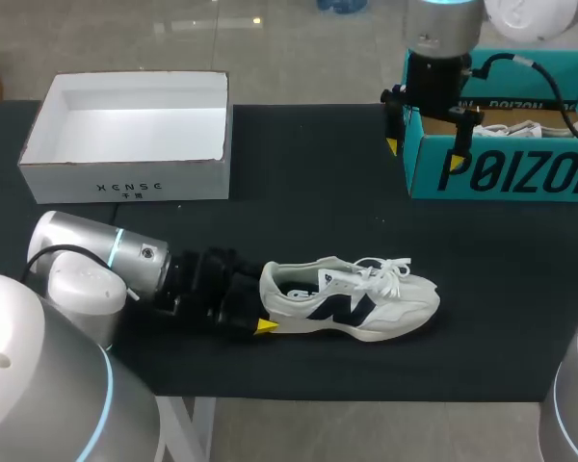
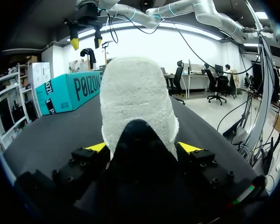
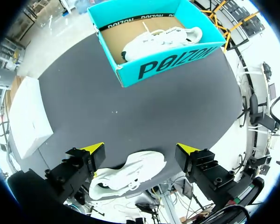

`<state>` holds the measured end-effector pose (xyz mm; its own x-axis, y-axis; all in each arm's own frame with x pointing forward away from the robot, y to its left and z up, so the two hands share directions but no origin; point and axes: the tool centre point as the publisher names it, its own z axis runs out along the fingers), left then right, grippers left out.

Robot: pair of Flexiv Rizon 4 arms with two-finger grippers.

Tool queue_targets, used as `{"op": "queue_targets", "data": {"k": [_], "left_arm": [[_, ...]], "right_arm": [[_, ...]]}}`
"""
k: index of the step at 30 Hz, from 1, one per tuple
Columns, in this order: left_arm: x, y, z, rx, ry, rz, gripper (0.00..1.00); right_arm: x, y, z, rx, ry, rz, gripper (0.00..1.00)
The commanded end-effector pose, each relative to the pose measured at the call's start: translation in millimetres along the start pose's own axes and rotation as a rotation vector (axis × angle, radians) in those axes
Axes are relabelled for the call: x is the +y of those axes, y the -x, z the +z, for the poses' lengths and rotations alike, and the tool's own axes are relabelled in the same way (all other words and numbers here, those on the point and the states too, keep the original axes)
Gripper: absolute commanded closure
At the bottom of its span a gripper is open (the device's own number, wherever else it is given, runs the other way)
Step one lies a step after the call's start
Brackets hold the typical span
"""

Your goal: Take the shoe out of the shoebox, open the shoe tongue, remove and reinsert the insole, then place the shoe into the shoebox

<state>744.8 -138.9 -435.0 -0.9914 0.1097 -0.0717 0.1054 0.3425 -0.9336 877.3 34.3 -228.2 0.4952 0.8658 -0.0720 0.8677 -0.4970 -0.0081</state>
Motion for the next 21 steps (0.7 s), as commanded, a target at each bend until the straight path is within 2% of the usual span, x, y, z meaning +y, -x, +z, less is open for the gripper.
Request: {"op": "queue_targets", "data": {"k": [1,2,4,10,16,21], "left_arm": [[5.4,0.2,2.3,0.001,0.001,0.000,1.00],[5.4,0.2,2.3,0.001,0.001,0.000,1.00],[5.4,0.2,2.3,0.001,0.001,0.000,1.00],[5.4,0.2,2.3,0.001,0.001,0.000,1.00],[5.4,0.2,2.3,0.001,0.001,0.000,1.00],[5.4,0.2,2.3,0.001,0.001,0.000,1.00]], "right_arm": [[0.4,-0.3,0.4,0.000,-0.001,-0.001,0.00],[0.4,-0.3,0.4,0.000,-0.001,-0.001,0.00],[-11.4,-6.1,0.4,0.036,0.014,-0.013,0.00],[-64.7,-34.8,15.1,-0.019,0.007,-0.118,0.00],[-117.0,-53.3,31.3,-0.064,-0.008,-0.170,0.00],[-149.3,-65.4,48.0,-0.147,-0.018,-0.196,0.00]]}}
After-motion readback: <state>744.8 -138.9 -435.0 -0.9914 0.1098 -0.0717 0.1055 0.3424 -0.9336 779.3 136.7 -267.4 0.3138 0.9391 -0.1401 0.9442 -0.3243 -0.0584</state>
